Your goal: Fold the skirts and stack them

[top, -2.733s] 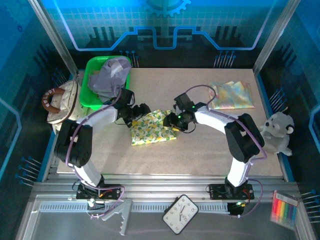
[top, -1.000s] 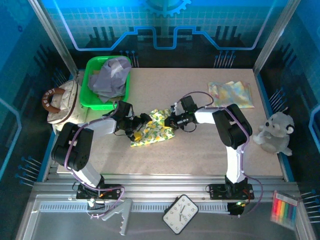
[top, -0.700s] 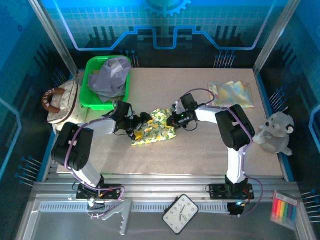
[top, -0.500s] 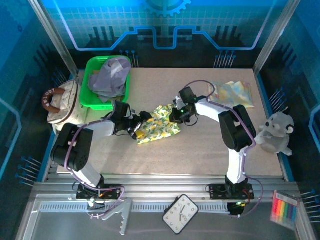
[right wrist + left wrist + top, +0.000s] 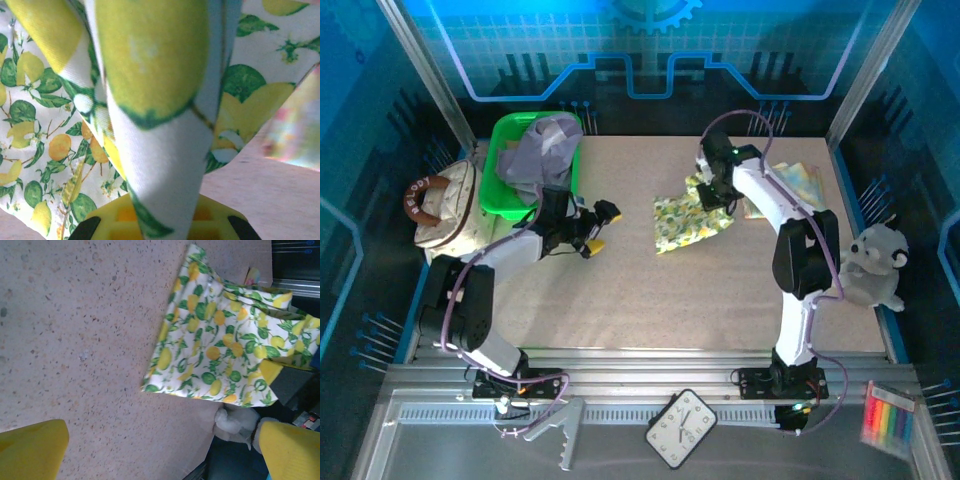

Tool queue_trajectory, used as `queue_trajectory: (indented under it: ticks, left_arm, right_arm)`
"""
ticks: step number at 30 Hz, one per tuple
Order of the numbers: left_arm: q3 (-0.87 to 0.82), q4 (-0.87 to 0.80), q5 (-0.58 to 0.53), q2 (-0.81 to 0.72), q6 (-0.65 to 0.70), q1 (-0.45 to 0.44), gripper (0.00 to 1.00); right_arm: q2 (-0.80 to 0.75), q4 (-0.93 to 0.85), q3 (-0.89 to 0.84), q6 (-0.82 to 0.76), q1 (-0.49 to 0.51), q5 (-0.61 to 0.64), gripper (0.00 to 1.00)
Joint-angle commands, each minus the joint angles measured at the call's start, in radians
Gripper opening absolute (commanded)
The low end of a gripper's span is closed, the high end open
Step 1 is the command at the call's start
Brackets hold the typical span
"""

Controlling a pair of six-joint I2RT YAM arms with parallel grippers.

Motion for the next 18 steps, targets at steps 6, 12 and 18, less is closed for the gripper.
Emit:
queue_trajectory:
  ticks: [6,12,18]
  left_arm:
    - [0.022,0.026,0.000,0.055,-0.037,0.007,0.99]
    - [0.028,0.013,-0.008,0.063,-0.039,0.008,0.99]
    - [0.042,0.013,-0.007,0.083,-0.048,0.007,0.99]
  right_arm:
    - [0.162,-0.184,0.287,-0.224,-0.095,0.266,0.00]
    - [0.253,-0.236,0.483,-0.274,-0.129,0.333,0.00]
    - [0.302,-0.278,0.593,-0.273,-0.131,0.401,0.00]
